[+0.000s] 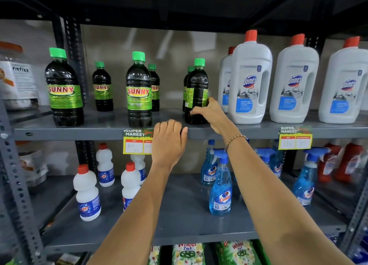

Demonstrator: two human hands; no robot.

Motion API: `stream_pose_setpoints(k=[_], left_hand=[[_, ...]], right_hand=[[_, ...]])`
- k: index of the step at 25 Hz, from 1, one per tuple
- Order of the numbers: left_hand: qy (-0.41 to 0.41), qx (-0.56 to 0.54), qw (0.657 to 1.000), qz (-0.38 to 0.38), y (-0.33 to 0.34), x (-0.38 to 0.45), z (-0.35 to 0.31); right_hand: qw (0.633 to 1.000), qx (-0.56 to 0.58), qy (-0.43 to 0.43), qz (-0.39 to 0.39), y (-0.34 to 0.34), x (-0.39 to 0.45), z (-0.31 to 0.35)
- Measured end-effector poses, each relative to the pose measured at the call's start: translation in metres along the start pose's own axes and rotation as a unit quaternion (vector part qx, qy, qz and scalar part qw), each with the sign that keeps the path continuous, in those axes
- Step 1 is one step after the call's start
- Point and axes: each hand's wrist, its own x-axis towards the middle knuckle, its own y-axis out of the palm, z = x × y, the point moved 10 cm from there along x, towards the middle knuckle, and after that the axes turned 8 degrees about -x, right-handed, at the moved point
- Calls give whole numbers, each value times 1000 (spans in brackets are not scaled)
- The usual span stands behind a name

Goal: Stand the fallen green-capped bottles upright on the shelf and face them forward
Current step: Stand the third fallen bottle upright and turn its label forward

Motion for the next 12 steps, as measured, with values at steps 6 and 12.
stream_pose_setpoints(k=[6, 12], left_hand=[[4, -6, 1000, -9, -3, 1, -1], [7, -7, 1000, -16, -4, 0, -1]], right_hand=[[1000, -28, -2, -4, 5, 2, -3], [999, -34, 10, -28, -1, 2, -7]])
